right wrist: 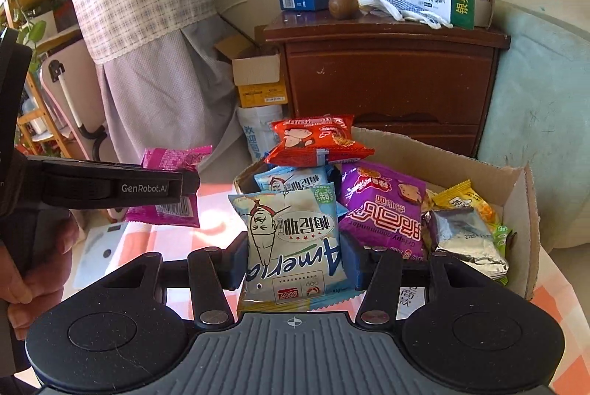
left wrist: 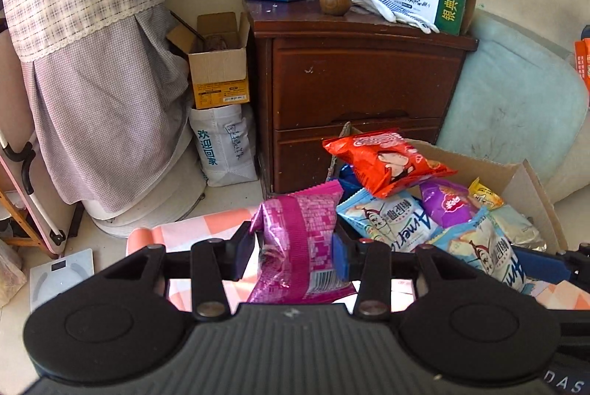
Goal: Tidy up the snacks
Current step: 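Carry the pink packet with the left tool while the right tool carries the Ameria packet to the box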
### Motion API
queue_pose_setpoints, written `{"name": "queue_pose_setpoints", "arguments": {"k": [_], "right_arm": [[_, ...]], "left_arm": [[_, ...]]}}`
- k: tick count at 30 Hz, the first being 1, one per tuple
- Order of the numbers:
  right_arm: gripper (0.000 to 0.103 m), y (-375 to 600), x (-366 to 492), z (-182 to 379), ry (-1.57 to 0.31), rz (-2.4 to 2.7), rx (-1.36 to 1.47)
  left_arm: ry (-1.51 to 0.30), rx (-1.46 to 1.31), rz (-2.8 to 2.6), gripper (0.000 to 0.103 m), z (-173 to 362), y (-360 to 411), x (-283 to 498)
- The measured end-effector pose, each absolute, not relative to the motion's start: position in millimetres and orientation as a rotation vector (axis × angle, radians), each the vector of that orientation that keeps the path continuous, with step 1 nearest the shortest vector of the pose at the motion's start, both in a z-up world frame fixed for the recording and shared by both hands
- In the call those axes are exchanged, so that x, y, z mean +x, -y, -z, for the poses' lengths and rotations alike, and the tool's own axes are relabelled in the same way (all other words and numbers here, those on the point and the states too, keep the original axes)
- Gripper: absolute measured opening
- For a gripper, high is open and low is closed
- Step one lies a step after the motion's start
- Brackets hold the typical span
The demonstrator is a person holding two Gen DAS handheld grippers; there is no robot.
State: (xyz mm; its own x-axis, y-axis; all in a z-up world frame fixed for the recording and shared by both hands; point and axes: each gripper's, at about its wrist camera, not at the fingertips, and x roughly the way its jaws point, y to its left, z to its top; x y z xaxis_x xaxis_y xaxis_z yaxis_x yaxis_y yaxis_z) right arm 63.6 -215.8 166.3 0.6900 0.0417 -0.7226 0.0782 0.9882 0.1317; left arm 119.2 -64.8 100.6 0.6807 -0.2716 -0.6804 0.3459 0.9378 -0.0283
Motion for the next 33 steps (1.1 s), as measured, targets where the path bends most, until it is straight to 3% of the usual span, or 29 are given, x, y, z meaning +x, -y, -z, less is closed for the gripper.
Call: {"name": "queue_pose_setpoints", "arguments": {"k": [13, 29, 33], "right_arm": [[0.05, 283, 56, -195, -0.685, 0.23, 0.281], [0.05, 325, 63, -180, -0.671, 0.371, 0.423], [0.052, 336, 69, -166, -0.67, 0.412, 0.445]], "left_arm": [[-0.676, 0.082, 0.492, 0.042, -120, 128, 111], [-0.665, 0.106, 0.577, 0.042, -109, 188, 128], [-0.663, 0.141, 0.555, 0.054, -99, 199, 133]]}}
